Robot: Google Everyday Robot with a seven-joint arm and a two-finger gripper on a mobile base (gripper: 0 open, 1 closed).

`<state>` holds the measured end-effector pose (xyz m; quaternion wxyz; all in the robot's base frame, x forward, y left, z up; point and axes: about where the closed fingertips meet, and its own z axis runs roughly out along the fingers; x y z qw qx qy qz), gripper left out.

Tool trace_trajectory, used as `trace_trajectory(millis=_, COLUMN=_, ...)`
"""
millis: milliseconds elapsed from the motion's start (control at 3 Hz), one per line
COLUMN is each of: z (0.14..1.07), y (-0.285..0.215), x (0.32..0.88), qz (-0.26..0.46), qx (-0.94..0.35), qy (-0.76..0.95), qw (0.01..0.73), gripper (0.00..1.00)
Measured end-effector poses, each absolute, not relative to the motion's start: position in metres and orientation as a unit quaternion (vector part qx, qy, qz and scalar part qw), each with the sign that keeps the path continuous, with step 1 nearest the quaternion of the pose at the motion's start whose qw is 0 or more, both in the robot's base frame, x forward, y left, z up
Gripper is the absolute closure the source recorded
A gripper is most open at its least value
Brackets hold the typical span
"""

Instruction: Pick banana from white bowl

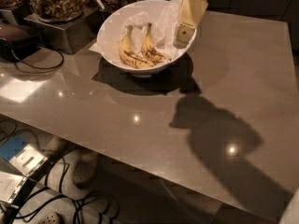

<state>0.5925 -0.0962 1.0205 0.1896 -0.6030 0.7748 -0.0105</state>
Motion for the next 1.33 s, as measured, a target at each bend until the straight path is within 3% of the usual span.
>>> trace_trajectory(millis=667, z=1.015, y=-0.065, x=0.608, qz=0.047, qx=-0.606, qy=0.771, qw=0.191, gripper=0.0)
trace_trajectory(millis=1000, z=1.013, y=-0.045, x=0.63, qz=0.058, qx=-0.596, qy=0.777, qw=0.195, gripper=0.06)
trace_trajectory(millis=1333, z=1.001, y=-0.035, x=0.656, qz=0.065, qx=-0.57, qy=0.797, qw=0.189, gripper=0.19)
